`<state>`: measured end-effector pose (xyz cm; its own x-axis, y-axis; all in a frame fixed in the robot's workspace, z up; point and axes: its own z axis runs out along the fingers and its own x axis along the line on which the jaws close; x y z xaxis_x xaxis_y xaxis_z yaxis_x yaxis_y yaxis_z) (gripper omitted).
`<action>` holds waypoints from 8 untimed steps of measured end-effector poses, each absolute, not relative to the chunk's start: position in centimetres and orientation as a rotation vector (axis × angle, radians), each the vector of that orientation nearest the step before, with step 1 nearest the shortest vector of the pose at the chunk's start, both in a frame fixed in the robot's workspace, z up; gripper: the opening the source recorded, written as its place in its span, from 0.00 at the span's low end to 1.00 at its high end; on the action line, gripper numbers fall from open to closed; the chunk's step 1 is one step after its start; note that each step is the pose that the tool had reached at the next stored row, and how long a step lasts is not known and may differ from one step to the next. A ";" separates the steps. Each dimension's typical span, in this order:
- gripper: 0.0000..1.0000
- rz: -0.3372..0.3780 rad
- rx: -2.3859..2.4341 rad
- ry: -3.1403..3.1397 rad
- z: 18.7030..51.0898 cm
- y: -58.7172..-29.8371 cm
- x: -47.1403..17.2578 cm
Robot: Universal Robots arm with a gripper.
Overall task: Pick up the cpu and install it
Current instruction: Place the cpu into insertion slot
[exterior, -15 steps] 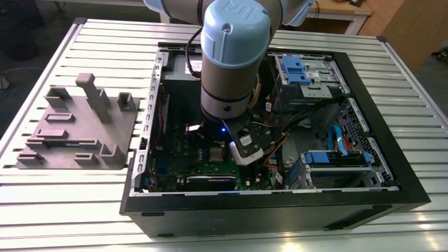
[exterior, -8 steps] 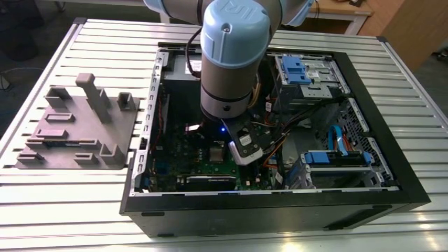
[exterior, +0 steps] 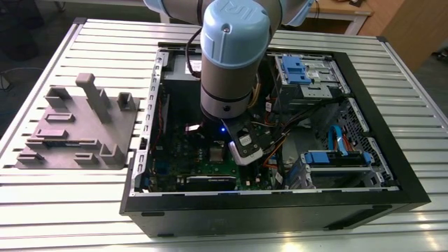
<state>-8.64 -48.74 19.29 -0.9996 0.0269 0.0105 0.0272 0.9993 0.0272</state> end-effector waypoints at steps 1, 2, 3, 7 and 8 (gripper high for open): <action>0.44 -0.043 -0.042 -3.131 19.4 -48.7 -8.6; 0.44 -0.043 -0.043 -3.130 19.5 -48.7 -8.6; 0.44 -0.043 -0.042 -3.130 19.7 -48.7 -8.6; 0.44 -0.043 -0.042 -3.129 20.4 -48.7 -8.6; 0.42 -0.043 -0.042 -3.129 20.5 -48.7 -8.6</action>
